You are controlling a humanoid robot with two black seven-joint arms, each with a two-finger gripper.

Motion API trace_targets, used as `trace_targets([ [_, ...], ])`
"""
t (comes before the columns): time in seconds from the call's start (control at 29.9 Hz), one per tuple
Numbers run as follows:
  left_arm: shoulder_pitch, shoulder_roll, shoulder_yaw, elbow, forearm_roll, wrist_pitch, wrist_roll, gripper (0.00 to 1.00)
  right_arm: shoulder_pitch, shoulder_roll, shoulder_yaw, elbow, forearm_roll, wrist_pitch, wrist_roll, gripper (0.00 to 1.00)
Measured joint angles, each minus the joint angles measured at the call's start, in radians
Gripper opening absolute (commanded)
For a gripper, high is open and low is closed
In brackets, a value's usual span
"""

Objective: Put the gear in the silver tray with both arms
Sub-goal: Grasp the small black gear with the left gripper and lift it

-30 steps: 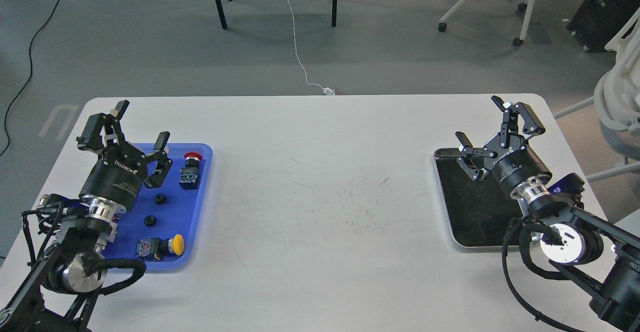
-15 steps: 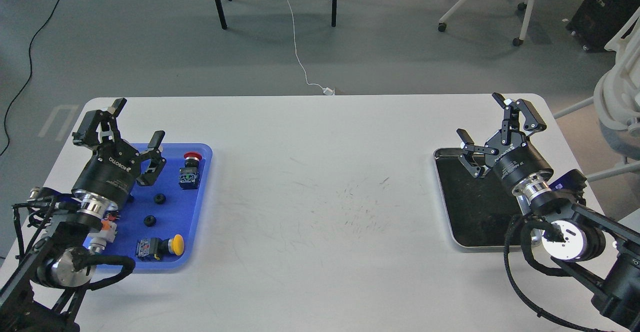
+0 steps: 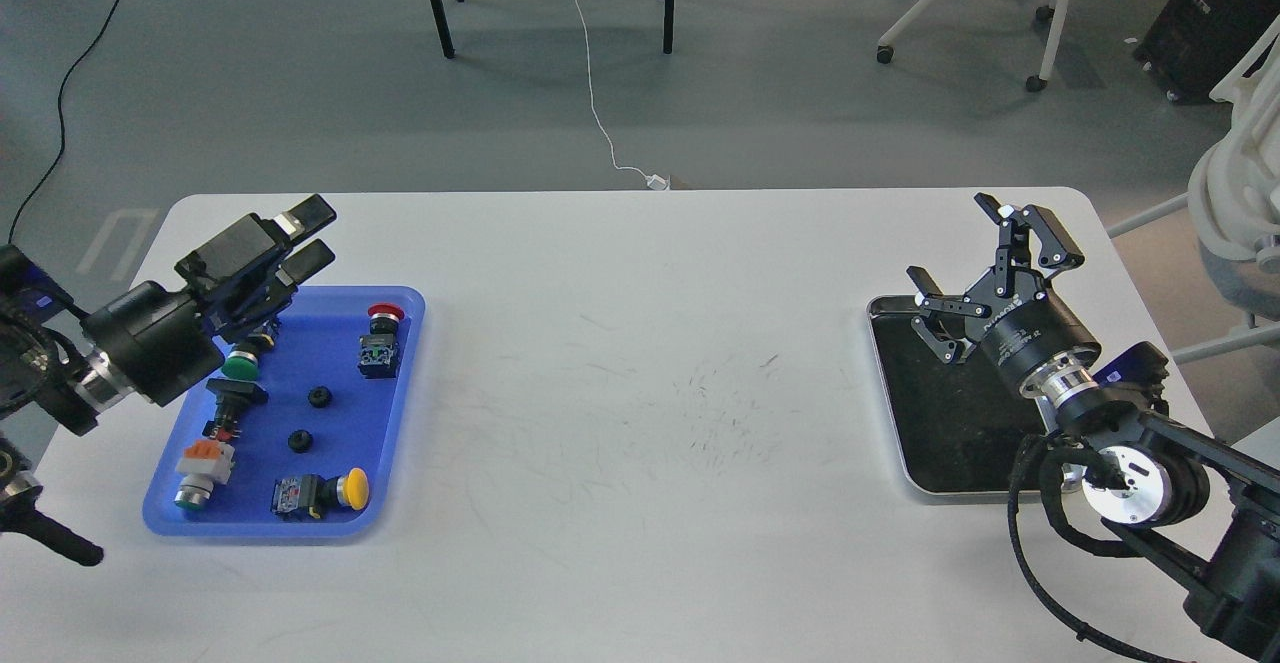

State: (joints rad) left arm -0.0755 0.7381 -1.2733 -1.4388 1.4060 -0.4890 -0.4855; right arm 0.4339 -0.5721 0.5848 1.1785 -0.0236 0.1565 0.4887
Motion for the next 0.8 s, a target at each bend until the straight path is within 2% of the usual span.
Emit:
trace_targets([
  [0.1, -0.068, 0.107, 0.086, -0.011, 0.212, 0.0, -0.003, 0.96, 0.0, 0.001, 0.0, -0.002, -0.001, 0.0, 0.0, 0.99],
  [0.33, -0.303, 0.214, 0.407, 0.007, 0.602, 0.012, -0.004, 0.92, 0.0, 0.004, 0.0, -0.003, -0.008, 0.0, 0.0, 0.99],
  [0.5, -0.508, 0.191, 0.694, 0.109, 0.747, 0.045, -0.003, 0.88, -0.002, 0.003, -0.001, -0.002, -0.009, 0.0, 0.0, 0.99],
  [0.6, -0.581, 0.166, 0.819, 0.178, 0.771, 0.09, -0.003, 0.84, -0.002, 0.004, 0.0, -0.002, -0.009, 0.0, 0.0, 0.99],
  [0.8, -0.601, 0.107, 0.881, 0.309, 0.776, 0.116, -0.003, 0.78, -0.001, 0.003, 0.001, 0.0, -0.009, 0.0, 0.0, 0.99],
])
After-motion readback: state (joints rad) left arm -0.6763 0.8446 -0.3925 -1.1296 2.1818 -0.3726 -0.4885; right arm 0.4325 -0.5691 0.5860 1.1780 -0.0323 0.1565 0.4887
